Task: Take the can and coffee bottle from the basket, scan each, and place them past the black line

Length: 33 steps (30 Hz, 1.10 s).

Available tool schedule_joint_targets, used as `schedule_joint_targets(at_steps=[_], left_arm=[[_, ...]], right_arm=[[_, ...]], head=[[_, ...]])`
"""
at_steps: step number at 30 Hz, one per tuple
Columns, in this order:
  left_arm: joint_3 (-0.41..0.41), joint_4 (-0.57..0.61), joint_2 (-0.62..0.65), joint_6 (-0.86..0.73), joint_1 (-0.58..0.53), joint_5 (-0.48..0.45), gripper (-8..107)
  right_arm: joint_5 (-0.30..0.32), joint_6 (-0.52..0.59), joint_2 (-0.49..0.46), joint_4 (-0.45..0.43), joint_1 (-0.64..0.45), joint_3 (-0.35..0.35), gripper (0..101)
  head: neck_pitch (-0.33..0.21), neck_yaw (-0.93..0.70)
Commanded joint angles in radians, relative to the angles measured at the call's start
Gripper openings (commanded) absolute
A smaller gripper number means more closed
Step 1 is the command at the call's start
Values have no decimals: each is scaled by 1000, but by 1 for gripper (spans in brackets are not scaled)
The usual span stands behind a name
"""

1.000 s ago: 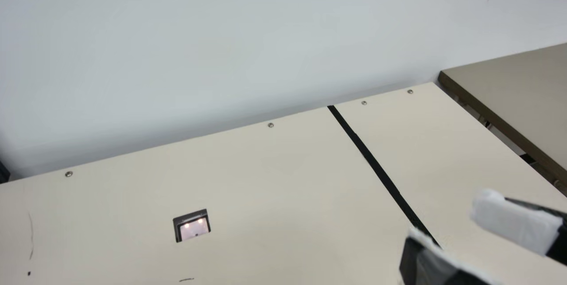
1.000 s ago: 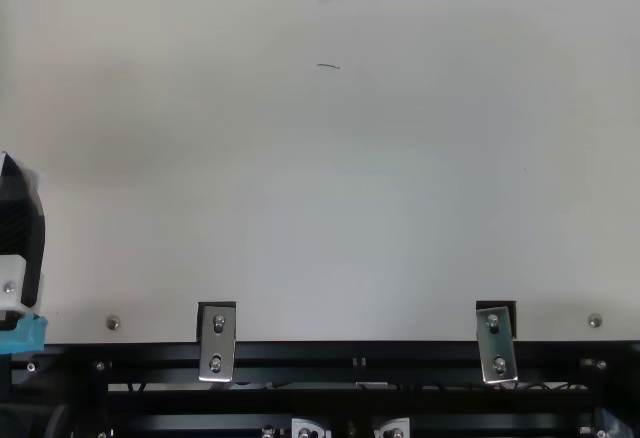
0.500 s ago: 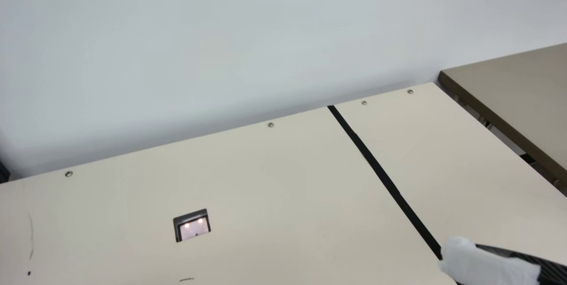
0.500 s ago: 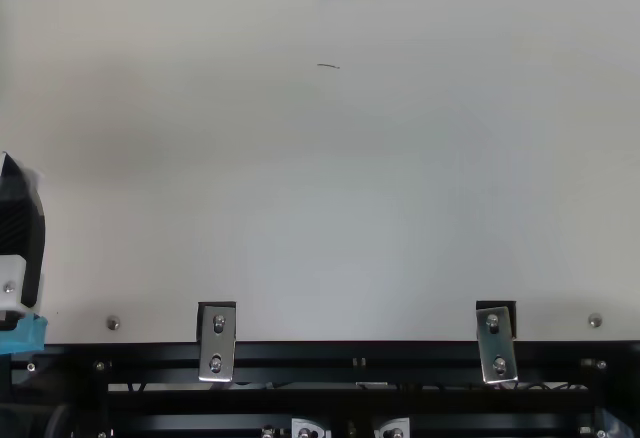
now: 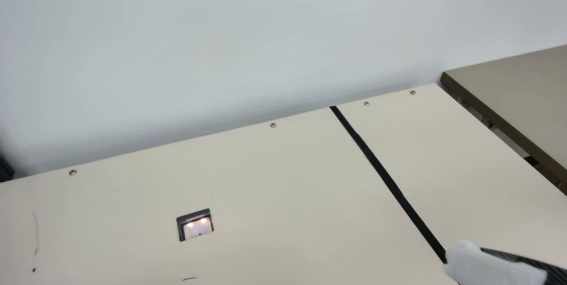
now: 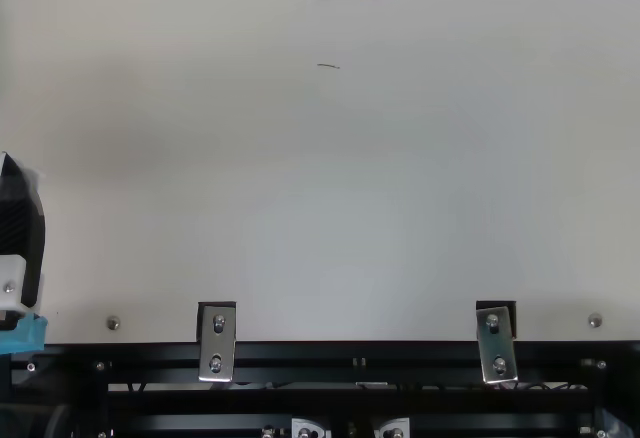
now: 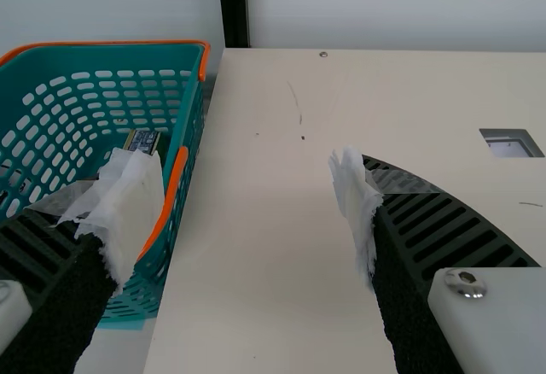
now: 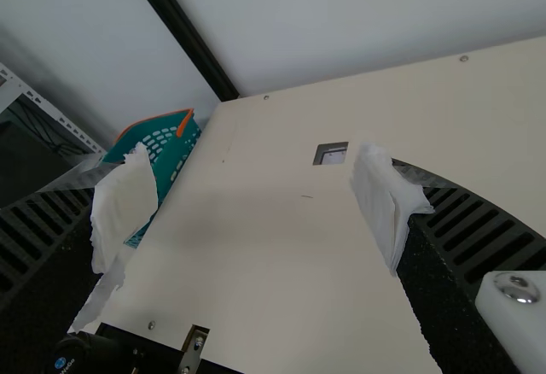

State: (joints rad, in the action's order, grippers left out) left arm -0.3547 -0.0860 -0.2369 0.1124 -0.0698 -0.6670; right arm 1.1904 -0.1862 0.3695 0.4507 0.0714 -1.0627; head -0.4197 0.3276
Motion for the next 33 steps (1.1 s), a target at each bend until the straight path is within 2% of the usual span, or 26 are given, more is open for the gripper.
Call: schedule_joint_targets(at_steps=[1,27,30,33], left_arm=[[0,0,0,0,0,0,90],[0,0,0,0,0,0,90],[0,0,0,0,0,0,90],[0,0,0,0,0,0,90]], right_arm=[[0,0,0,0,0,0,101],[0,0,0,0,0,0,101],[0,0,0,0,0,0,101],[0,0,0,0,0,0,101]], head=[[-3,-46],[-17,-935],[-17,-1015],[-17,-1015]])
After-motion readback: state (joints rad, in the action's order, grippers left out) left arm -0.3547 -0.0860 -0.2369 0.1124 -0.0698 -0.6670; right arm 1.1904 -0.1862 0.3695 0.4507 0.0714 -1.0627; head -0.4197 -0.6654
